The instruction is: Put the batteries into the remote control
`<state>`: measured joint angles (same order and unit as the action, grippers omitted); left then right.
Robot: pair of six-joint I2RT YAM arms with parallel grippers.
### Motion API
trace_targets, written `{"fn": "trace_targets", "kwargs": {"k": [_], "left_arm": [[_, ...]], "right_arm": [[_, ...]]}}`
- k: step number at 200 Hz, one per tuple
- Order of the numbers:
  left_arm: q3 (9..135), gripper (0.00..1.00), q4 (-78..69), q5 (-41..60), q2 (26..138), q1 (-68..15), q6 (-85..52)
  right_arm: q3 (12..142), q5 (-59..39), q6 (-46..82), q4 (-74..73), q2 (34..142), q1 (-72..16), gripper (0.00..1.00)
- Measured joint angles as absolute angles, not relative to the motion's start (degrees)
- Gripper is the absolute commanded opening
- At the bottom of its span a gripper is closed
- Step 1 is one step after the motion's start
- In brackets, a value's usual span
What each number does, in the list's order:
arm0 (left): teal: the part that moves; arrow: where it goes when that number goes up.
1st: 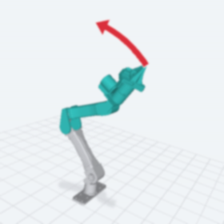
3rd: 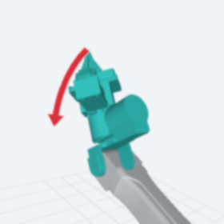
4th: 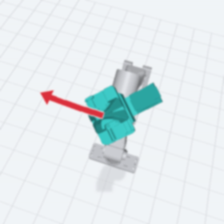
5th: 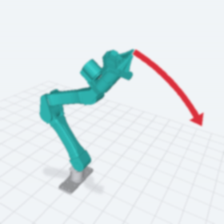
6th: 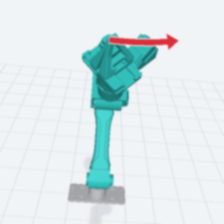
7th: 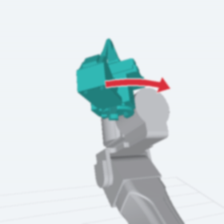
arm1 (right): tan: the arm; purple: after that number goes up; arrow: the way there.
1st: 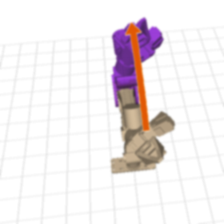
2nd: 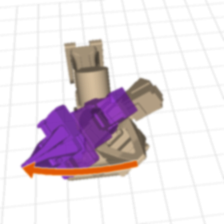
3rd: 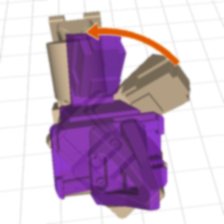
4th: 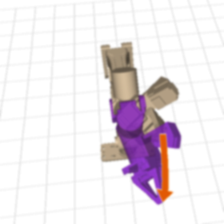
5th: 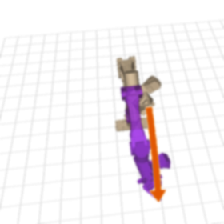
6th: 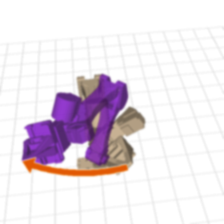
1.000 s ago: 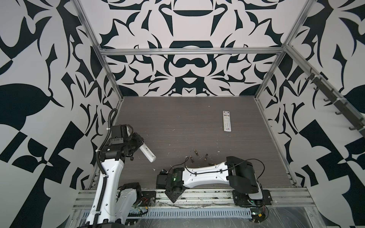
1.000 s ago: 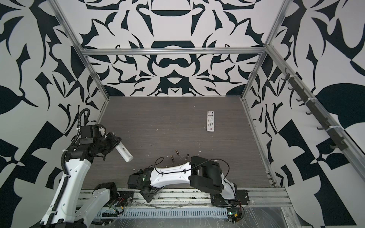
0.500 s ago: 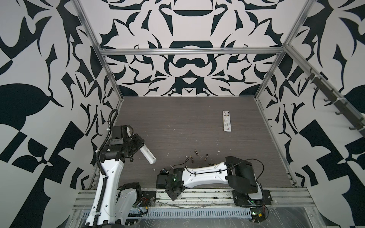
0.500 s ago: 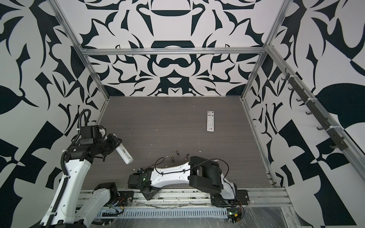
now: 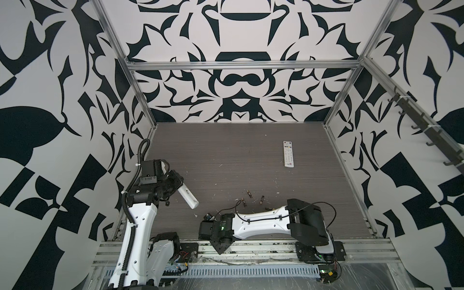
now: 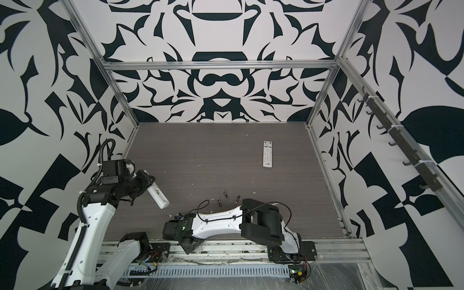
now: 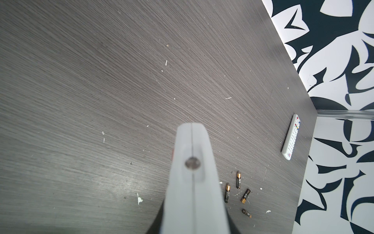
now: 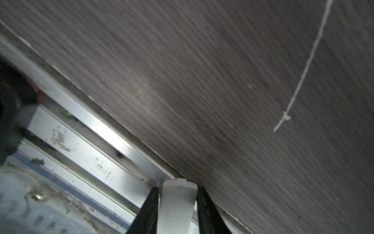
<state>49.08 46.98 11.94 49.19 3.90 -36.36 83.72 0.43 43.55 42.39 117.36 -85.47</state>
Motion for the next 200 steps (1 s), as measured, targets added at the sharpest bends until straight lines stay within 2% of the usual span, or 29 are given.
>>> {"fn": "trace_targets", "kwargs": {"k": [131,164,200], "left_arm": [[48.7,0.0,47.0,12.7,49.1,3.9,-36.3],[48.2,0.0,47.0,12.9,49.1,3.9,-36.2],[48.2,0.0,46.9,14.4,48.8,3.9,-36.1]], "right_arm": [[89.5,2.2,41.9,46.3,117.4,-84.7,0.22],[89.5,2.8,40.0,46.9,117.4,-80.9,0.22],[90.4,2.8,35.6,47.1,117.4,-72.9,0.22]]}}
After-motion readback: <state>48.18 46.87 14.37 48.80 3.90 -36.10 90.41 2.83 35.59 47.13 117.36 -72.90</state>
